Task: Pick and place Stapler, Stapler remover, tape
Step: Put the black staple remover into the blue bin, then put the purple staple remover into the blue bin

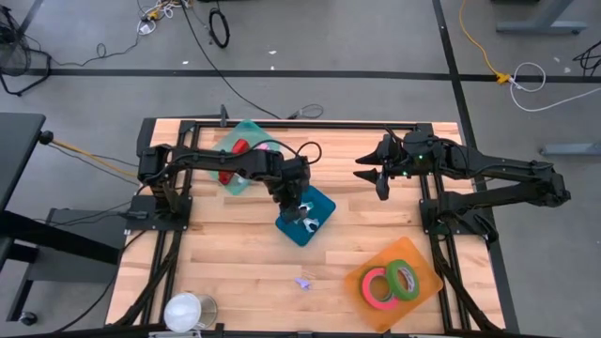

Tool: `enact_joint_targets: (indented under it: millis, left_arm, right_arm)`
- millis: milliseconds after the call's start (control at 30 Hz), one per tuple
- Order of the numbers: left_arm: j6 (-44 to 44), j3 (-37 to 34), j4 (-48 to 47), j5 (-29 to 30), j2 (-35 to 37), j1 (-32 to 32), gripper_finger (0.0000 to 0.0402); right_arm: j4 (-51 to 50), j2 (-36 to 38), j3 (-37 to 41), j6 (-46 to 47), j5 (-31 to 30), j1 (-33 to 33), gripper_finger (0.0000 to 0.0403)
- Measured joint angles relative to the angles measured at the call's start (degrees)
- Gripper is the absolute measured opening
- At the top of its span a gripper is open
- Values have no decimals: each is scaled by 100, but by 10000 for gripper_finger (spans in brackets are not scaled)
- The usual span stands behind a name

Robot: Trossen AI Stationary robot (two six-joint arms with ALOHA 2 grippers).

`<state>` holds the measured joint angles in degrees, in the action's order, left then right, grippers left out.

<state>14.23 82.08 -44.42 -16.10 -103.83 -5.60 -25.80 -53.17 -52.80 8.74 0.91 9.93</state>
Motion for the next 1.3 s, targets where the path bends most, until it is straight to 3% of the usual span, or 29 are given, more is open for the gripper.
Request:
enact_joint_targets:
  millis: [133,400,500,800,1067,1300]
  left_arm:
    - [-39,0,7,124,0,55,64]
    - [-121,0,12,321,39,207,191]
    - [-151,72,2,334,141,280,216]
    - [-966,600,-122,386,374,818,199]
    - [-1046,616,-309,402,498,1614,182]
    - [-1023,185,156,1186,468,2341,181]
  right_arm:
    - [0,0,0,-18,-2,0,192]
    - [4,0,0,-18,0,0,192]
    - [4,-2,0,-21,0,-2,192]
    - [-32,-2,0,-21,-2,-2,192]
    - [-114,-2,0,-23,0,-1,192]
    - [-127,-1,0,-74,597,0,192]
